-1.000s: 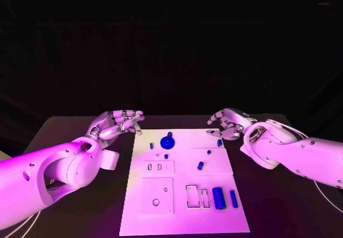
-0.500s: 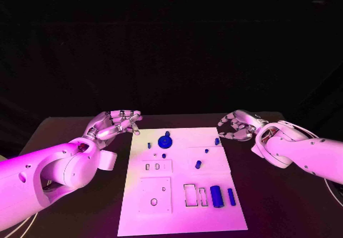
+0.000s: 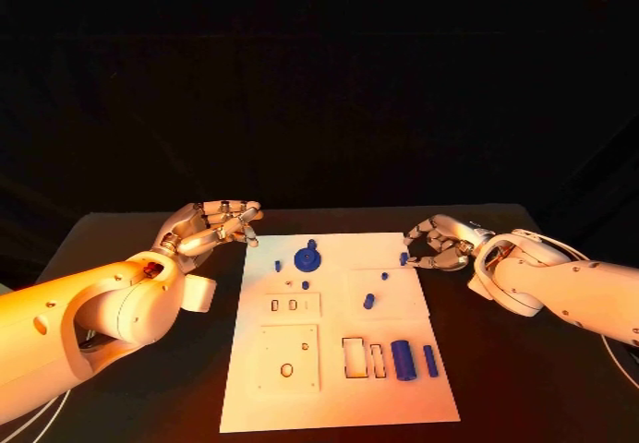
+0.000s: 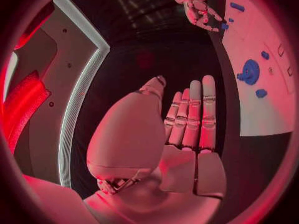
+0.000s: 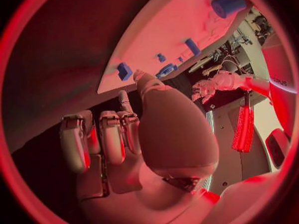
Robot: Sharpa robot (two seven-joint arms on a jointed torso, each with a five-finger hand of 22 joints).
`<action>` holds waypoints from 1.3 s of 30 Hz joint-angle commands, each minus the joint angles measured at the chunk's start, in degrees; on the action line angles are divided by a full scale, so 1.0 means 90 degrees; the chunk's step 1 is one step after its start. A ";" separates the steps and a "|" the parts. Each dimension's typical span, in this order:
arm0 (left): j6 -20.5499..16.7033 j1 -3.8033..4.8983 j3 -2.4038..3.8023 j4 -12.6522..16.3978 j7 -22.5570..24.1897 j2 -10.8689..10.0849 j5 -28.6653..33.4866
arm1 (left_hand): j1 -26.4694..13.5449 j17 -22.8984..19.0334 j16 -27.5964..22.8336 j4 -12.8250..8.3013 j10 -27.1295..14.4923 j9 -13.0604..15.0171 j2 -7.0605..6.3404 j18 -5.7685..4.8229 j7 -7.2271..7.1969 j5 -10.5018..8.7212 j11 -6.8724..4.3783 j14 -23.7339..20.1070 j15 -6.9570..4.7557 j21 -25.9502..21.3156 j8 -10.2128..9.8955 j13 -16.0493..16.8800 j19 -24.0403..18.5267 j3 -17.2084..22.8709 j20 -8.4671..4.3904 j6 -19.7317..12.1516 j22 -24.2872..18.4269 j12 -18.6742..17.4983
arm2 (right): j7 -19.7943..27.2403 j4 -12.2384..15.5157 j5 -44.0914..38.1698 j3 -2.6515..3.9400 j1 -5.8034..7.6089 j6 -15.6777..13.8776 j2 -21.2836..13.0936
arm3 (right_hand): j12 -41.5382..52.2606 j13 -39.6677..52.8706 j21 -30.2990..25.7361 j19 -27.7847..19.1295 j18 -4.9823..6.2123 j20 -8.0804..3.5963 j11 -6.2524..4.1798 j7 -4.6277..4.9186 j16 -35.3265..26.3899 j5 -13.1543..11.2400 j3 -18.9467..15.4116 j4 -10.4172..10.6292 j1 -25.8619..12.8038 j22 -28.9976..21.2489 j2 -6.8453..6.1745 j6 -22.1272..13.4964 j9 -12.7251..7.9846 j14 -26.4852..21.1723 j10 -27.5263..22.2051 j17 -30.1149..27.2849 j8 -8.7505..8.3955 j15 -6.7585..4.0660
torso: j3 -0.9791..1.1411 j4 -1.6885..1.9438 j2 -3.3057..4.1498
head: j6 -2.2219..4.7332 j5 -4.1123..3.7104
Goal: Assemble the parts on the task board
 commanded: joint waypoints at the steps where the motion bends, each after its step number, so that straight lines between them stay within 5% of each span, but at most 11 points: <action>1: 0.0124 0.0000 0.0004 0.0002 0.0038 0.0007 0.0019 | 0.0052 -0.0010 0.0042 0.0011 -0.0049 0.0006 -0.0024 0.0022 0.0000 -0.0030 -0.0001 -0.0043 -0.0016 0.0022 -0.0015 0.0001 -0.0060 0.0039 0.0000 -0.0043 0.0006 0.0025 | 0.0136 -0.0014 -0.0048 0.0000 -0.0026 0.0261 0.0027 | 0.0025 0.1677 0.0029 0.0678 -0.0043 -0.0009 -0.0003 0.0023 -0.0004 -0.0022 -0.0035 -0.0007 0.0021 0.1673 -0.0056 -0.0010 -0.0005 0.0628 0.0674 0.1573 -0.0030 -0.0020 | -0.0006 0.0000 -0.0003 | -0.0013 -0.0009; 13: 0.0118 -0.0002 0.0003 -0.0012 0.0035 0.0002 0.0019 | 0.0052 -0.0010 0.0042 0.0011 -0.0049 0.0006 -0.0024 0.0022 0.0000 -0.0030 -0.0001 -0.0043 -0.0016 0.0022 -0.0015 0.0001 -0.0060 0.0039 0.0000 -0.0043 0.0006 0.0025 | -0.0007 -0.0116 -0.0067 0.0000 -0.0075 0.0229 0.0139 | 0.0025 0.1677 0.0029 0.0678 -0.0043 -0.0004 -0.0003 0.0020 0.0002 0.0002 -0.0058 0.0040 0.0005 0.1673 -0.0015 0.0007 -0.0003 0.0633 0.0674 0.1595 -0.0024 -0.0017 | -0.0011 0.0005 -0.0006 | -0.0017 0.0010; 19: 0.0117 -0.0002 0.0003 -0.0013 0.0034 0.0003 0.0019 | 0.0052 -0.0010 0.0042 0.0011 -0.0049 0.0006 -0.0024 0.0022 0.0000 -0.0030 -0.0001 -0.0043 -0.0016 0.0022 -0.0015 0.0001 -0.0060 0.0039 0.0000 -0.0043 0.0006 0.0025 | -0.0108 -0.0194 -0.0070 0.0000 -0.0115 0.0232 0.0212 | 0.0025 0.1677 0.0029 0.0678 -0.0043 -0.0012 -0.0024 -0.0002 0.0004 0.0102 0.0089 0.0128 0.0056 0.1673 0.0196 0.0133 0.0013 0.0636 0.0674 0.1606 0.0033 -0.0031 | -0.0007 0.0004 -0.0009 | -0.0026 0.0013; 39: 0.0125 -0.0002 0.0002 -0.0018 0.0007 -0.0010 0.0018 | 0.0052 -0.0014 0.0049 0.0012 -0.0053 0.0008 -0.0025 0.0023 0.0000 -0.0029 -0.0001 -0.0048 -0.0015 0.0040 -0.0015 0.0001 -0.0076 0.0043 0.0003 -0.0045 0.0018 0.0028 | -0.0360 -0.0326 -0.0120 0.0001 -0.0163 0.0225 0.0296 | 0.0025 0.1677 0.0029 0.0678 -0.0043 -0.0032 -0.0057 -0.0040 0.0003 0.0096 0.0244 0.0145 0.0086 0.1673 0.0279 0.0249 0.0026 0.0635 0.0674 0.1601 0.0090 -0.0057 | -0.0001 -0.0004 -0.0014 | -0.0034 0.0040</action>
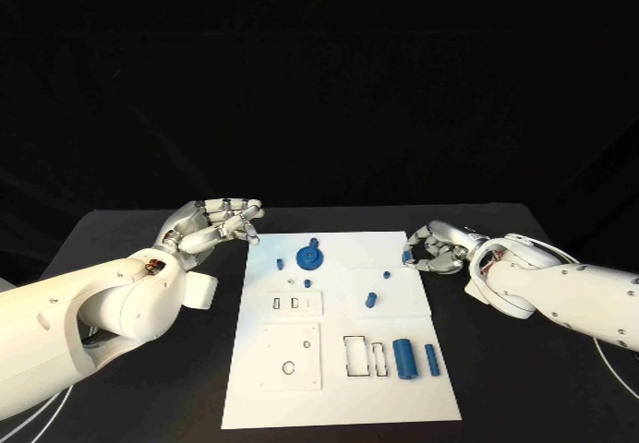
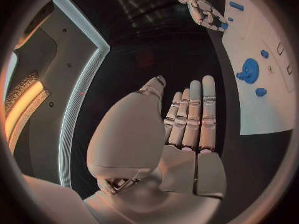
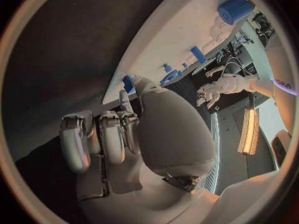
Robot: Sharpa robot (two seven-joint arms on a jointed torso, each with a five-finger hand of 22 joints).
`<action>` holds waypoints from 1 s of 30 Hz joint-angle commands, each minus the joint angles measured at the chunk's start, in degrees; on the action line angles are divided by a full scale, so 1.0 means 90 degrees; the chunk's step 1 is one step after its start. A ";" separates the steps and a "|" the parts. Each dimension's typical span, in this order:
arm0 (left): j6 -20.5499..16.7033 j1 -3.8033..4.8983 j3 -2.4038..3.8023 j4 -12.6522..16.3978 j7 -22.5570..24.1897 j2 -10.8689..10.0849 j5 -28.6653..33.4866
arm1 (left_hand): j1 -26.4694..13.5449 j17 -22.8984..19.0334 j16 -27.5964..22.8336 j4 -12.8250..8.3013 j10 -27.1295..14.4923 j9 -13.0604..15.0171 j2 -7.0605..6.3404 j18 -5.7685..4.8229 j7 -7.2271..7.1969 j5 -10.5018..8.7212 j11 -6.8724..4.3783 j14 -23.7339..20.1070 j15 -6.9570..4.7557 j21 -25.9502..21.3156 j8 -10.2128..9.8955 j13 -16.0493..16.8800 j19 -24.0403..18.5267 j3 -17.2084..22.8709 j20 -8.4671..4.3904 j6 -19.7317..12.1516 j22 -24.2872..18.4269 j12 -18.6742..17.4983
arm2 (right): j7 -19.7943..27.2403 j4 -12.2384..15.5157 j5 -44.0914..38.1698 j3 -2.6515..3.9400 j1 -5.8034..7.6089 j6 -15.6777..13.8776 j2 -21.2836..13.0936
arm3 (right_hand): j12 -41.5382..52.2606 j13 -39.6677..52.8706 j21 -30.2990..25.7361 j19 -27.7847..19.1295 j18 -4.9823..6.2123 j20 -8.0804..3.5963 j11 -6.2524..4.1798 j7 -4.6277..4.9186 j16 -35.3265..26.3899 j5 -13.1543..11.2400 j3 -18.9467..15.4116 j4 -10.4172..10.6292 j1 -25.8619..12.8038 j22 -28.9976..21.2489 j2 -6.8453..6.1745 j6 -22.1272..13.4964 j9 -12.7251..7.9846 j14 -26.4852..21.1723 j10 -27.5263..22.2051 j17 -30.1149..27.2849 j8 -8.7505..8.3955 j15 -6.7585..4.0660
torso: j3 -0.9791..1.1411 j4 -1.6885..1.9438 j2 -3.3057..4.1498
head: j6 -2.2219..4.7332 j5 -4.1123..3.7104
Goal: Assemble the parts on the task board
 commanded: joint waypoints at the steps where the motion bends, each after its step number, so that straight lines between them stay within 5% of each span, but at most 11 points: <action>1: 0.0110 0.0001 0.0003 0.0008 0.0022 0.0001 0.0018 | 0.0052 -0.0006 0.0023 0.0012 -0.0053 0.0010 -0.0025 0.0024 0.0000 -0.0029 -0.0001 -0.0048 -0.0015 0.0041 -0.0015 0.0001 -0.0030 0.0043 0.0003 -0.0045 0.0006 0.0028 | -0.0096 -0.0012 -0.0096 -0.0002 -0.0009 0.0067 0.0012 | 0.0025 0.1677 0.0029 0.0678 -0.0044 -0.0035 -0.0061 -0.0001 0.0003 0.0013 0.0059 0.0004 0.0008 0.1676 0.0043 0.0056 0.0012 0.0657 0.0674 0.1598 0.0037 -0.0038 | 0.0002 -0.0004 -0.0003 | 0.0003 -0.0010; 12: 0.0108 0.0001 0.0003 0.0007 0.0015 -0.0005 0.0018 | 0.0052 -0.0006 0.0023 0.0012 -0.0053 0.0010 -0.0025 0.0024 0.0000 -0.0029 -0.0001 -0.0048 -0.0015 0.0041 -0.0015 0.0001 -0.0030 0.0043 0.0003 -0.0045 0.0006 0.0028 | -0.0017 0.0004 -0.0095 -0.0002 -0.0013 -0.0129 0.0046 | 0.0025 0.1677 0.0029 0.0678 -0.0044 -0.0108 -0.0155 -0.0108 0.0002 -0.0032 0.0302 -0.0036 0.0042 0.1676 0.0128 0.0311 0.0077 0.0657 0.0674 0.1595 0.0222 -0.0125 | -0.0001 0.0006 -0.0001 | 0.0009 -0.0026; 22: 0.0109 0.0001 0.0003 0.0009 0.0008 -0.0013 0.0018 | 0.0048 -0.0013 0.0031 0.0015 -0.0062 0.0013 -0.0022 0.0025 0.0001 -0.0030 0.0002 -0.0055 -0.0013 0.0064 -0.0018 0.0001 -0.0052 0.0047 0.0007 -0.0051 0.0022 0.0030 | -0.0019 0.0026 -0.0101 -0.0002 -0.0015 -0.0180 0.0077 | 0.0025 0.1677 0.0029 0.0678 -0.0044 -0.0116 -0.0124 -0.0059 0.0005 -0.0305 0.0273 -0.0011 -0.0138 0.1676 -0.0104 0.0118 0.0045 0.0660 0.0674 0.1608 0.0160 -0.0106 | -0.0002 0.0000 -0.0006 | 0.0012 -0.0021; 30: 0.0113 0.0001 0.0003 0.0013 -0.0003 -0.0021 0.0018 | 0.0048 -0.0013 0.0031 0.0015 -0.0062 0.0013 -0.0022 0.0025 0.0001 -0.0030 0.0002 -0.0055 -0.0013 0.0064 -0.0018 0.0001 -0.0052 0.0047 0.0007 -0.0051 0.0022 0.0030 | -0.0063 0.0013 -0.0109 -0.0002 -0.0016 -0.0224 0.0097 | 0.0025 0.1677 0.0029 0.0678 -0.0044 -0.0090 -0.0094 -0.0029 0.0003 -0.0500 0.0226 0.0040 -0.0226 0.1676 -0.0154 0.0027 0.0032 0.0658 0.0674 0.1600 0.0136 -0.0078 | -0.0001 0.0000 -0.0005 | 0.0015 -0.0028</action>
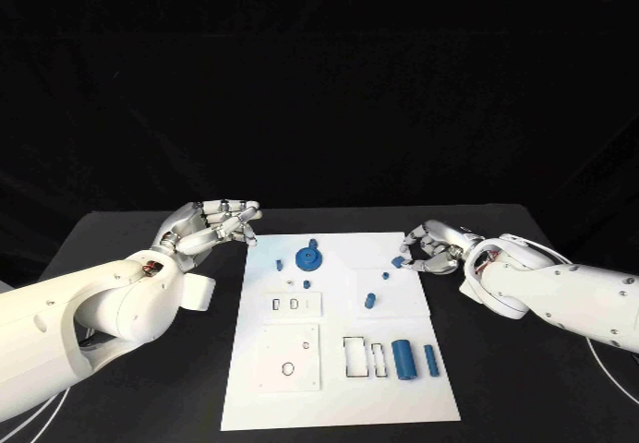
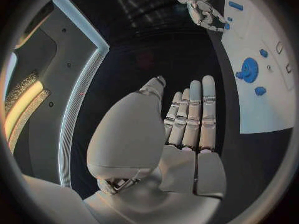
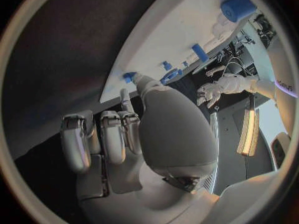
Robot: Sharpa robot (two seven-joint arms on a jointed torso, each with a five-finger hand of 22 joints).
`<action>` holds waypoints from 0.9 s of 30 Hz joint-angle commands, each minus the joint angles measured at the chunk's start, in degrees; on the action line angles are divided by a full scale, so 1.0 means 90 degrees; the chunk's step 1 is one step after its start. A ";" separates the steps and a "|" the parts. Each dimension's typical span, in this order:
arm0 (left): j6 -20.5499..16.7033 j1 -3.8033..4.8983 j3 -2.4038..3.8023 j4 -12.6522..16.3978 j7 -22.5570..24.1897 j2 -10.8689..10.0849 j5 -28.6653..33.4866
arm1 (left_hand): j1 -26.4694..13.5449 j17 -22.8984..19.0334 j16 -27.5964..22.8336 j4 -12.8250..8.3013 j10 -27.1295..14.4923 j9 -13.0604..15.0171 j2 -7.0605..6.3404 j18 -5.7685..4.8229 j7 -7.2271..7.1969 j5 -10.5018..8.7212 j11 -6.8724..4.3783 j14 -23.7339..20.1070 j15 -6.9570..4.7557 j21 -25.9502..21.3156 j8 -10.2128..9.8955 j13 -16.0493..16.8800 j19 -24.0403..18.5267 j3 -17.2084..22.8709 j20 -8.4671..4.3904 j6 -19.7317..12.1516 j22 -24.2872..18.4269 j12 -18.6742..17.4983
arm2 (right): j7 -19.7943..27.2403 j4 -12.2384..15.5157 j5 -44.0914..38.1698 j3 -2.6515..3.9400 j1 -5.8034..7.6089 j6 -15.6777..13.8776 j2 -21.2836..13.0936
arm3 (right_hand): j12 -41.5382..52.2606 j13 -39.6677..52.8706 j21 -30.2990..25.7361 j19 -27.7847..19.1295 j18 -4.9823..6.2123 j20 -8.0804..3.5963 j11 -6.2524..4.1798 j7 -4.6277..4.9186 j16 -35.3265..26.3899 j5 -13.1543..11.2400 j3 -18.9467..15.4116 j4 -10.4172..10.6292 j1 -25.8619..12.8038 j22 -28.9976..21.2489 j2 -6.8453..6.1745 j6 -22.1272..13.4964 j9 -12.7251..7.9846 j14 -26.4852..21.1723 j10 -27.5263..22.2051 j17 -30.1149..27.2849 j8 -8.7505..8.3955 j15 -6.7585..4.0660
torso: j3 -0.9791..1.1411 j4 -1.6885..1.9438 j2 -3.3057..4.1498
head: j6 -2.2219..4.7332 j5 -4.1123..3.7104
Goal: Assemble the parts on the task board
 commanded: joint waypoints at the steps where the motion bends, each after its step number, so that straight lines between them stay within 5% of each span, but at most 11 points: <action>1: 0.0109 0.0002 0.0004 0.0014 0.0020 0.0000 0.0018 | 0.0048 -0.0005 0.0032 -0.0003 -0.0062 0.0009 -0.0023 0.0024 0.0001 -0.0030 0.0002 -0.0032 0.0010 0.0020 -0.0018 0.0001 -0.0052 0.0029 0.0006 -0.0051 0.0005 0.0030 | -0.0013 0.0002 -0.0078 -0.0001 -0.0008 -0.0040 0.0013 | 0.0025 0.1678 0.0029 0.0678 -0.0043 0.0004 0.0022 0.0001 0.0003 -0.0043 -0.0009 0.0031 -0.0068 0.1678 0.0005 -0.0048 -0.0007 0.0659 0.0652 0.1601 -0.0027 0.0016 | 0.0002 -0.0003 0.0002 | 0.0001 -0.0003; 27: 0.0103 0.0002 0.0002 0.0035 0.0009 -0.0025 0.0016 | 0.0044 -0.0009 0.0036 -0.0001 -0.0070 0.0010 -0.0025 0.0025 0.0005 -0.0031 0.0004 -0.0036 0.0012 0.0031 -0.0021 0.0001 -0.0063 0.0029 0.0008 -0.0057 0.0013 0.0030 | -0.0042 0.0126 -0.0651 -0.0001 -0.0008 0.0003 0.0025 | 0.0025 0.1678 0.0029 0.0678 -0.0043 0.0027 0.0039 0.0015 0.0008 -0.0124 0.0005 -0.0102 0.0128 0.1678 -0.0046 -0.0073 -0.0005 0.0664 0.0652 0.1623 -0.0008 0.0032 | 0.0006 0.0004 0.0004 | -0.0001 -0.0030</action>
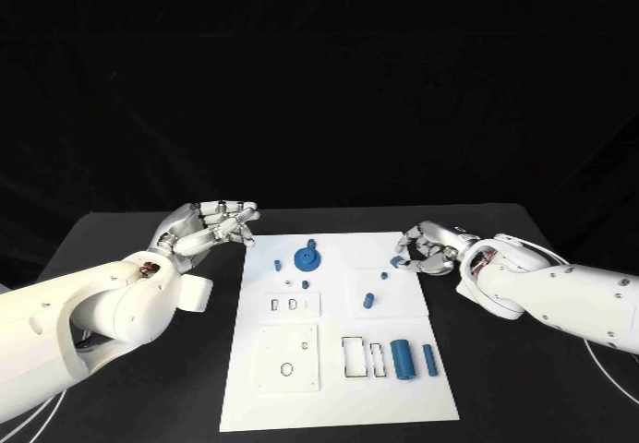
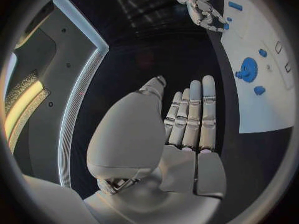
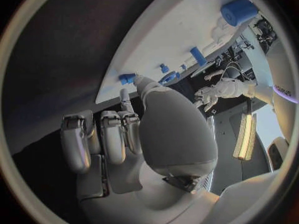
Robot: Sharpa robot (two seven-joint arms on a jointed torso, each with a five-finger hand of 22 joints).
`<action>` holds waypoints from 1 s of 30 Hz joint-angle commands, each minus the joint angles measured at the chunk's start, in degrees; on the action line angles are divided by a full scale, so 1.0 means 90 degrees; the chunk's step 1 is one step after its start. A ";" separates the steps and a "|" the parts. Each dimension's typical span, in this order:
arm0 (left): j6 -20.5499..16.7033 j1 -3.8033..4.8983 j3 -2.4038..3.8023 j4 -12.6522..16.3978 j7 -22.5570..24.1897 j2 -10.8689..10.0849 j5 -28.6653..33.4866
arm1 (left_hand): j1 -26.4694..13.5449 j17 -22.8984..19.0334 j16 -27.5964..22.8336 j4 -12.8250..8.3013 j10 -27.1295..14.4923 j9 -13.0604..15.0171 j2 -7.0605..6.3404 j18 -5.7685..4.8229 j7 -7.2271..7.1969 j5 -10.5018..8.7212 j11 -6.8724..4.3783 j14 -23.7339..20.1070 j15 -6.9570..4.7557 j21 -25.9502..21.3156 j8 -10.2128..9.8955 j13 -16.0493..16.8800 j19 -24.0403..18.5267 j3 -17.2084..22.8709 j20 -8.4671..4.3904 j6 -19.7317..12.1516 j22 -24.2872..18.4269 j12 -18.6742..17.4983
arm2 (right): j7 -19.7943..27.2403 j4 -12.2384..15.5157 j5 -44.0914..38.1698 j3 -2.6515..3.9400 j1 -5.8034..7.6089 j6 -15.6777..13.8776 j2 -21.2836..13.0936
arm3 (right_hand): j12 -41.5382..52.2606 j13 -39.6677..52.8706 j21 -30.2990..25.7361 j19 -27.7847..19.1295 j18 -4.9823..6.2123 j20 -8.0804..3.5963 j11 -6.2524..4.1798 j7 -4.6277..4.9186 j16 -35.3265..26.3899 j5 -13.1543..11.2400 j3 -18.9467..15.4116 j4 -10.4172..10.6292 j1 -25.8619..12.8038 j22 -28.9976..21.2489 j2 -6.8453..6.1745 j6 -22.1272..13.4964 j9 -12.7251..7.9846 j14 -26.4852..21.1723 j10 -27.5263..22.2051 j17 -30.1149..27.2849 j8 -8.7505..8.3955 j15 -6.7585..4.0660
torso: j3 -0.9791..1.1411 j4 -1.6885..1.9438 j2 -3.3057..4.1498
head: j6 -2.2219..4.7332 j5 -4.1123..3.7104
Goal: Assemble the parts on the task board
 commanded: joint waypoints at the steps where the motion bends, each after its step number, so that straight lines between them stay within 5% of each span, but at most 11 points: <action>1: 0.0098 0.0002 0.0003 0.0022 0.0031 0.0002 0.0016 | 0.0044 -0.0010 0.0037 -0.0001 -0.0046 0.0006 -0.0025 0.0025 0.0005 -0.0031 -0.0020 -0.0036 0.0012 0.0031 -0.0021 0.0001 -0.0042 0.0029 -0.0013 -0.0057 0.0009 0.0030 | -0.0028 0.0015 -0.0330 -0.0004 -0.0008 0.0004 0.0027 | 0.0026 0.1673 0.0029 0.0677 -0.0043 0.0025 0.0037 -0.0008 0.0007 -0.0036 0.0002 -0.0044 0.0096 0.1674 0.0006 0.0010 0.0005 0.0663 0.0652 0.1622 0.0028 0.0029 | -0.0001 0.0008 0.0001 | -0.0005 0.0004; 30: 0.0098 0.0000 0.0001 0.0009 0.0028 0.0005 0.0014 | 0.0041 -0.0018 0.0047 0.0002 -0.0052 0.0009 -0.0014 0.0026 0.0005 -0.0036 -0.0018 -0.0043 0.0014 0.0057 -0.0022 0.0002 -0.0065 0.0038 -0.0009 -0.0062 0.0027 0.0035 | -0.0576 -0.0116 -0.0800 -0.0002 0.0003 -0.0431 0.0336 | 0.0026 0.1673 0.0029 0.0677 -0.0043 -0.0030 -0.0031 -0.0090 0.0009 -0.0205 0.0101 0.0043 -0.0028 0.1674 0.0174 0.0233 0.0047 0.0664 0.0652 0.1629 0.0182 -0.0041 | 0.0002 0.0007 0.0002 | -0.0027 0.0002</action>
